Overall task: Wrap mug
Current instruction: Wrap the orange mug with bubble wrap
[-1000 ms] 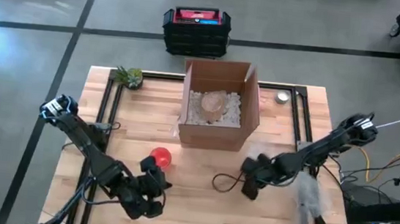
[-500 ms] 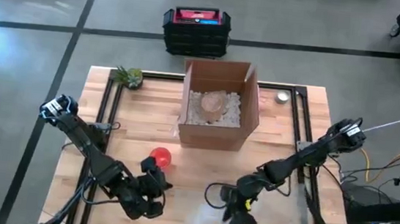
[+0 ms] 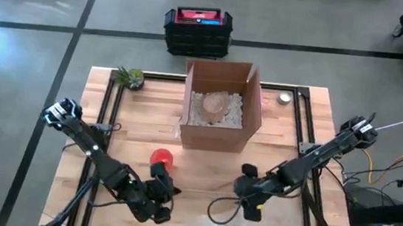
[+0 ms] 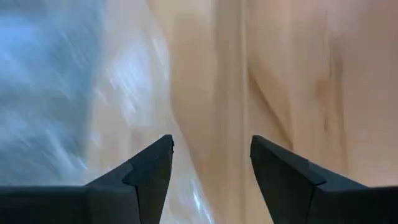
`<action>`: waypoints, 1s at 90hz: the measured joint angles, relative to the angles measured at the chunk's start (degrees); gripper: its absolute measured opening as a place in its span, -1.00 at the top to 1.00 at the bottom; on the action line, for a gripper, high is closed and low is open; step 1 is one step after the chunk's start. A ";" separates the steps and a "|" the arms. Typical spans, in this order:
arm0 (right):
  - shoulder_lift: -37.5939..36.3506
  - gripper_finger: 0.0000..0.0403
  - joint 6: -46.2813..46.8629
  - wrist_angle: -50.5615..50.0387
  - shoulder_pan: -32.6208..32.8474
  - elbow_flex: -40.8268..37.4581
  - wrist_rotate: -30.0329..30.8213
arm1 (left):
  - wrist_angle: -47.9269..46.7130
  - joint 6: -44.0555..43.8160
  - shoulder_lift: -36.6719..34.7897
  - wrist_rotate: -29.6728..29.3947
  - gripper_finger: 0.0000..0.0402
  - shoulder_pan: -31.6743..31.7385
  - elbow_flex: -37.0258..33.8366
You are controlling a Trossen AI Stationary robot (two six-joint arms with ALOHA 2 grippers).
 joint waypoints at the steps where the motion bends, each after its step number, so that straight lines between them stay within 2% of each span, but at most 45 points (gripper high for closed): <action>1: -0.05 0.01 0.21 0.05 0.12 0.00 -0.38 | 0.45 0.18 0.38 0.76 1.00 0.11 -0.01; 17: -0.87 0.01 -0.62 3.34 2.88 0.15 -1.96 | 12.15 3.44 6.53 15.02 1.00 1.69 -0.04; 24: -0.70 0.01 -0.85 2.78 3.53 0.03 0.45 | 15.01 3.05 9.36 22.48 1.00 2.36 -0.02; 29: -0.07 0.01 -0.97 3.07 3.66 -0.05 2.48 | 15.33 1.61 11.34 25.08 1.00 2.47 -0.02; 48: 3.52 0.01 -0.74 2.78 4.04 -1.80 3.85 | 12.91 -2.37 17.58 28.70 1.00 2.81 0.04; 64: 5.81 0.01 -0.70 2.57 4.17 -2.43 3.51 | 4.55 -5.35 19.70 28.92 1.00 3.49 0.11; 78: 6.23 0.01 -0.53 2.73 4.15 -2.34 3.81 | -1.70 -6.33 19.14 28.22 1.00 4.60 0.37; 90: 6.23 0.01 -0.55 2.75 4.13 -2.16 3.96 | -5.03 -5.55 18.47 24.08 1.00 5.16 0.29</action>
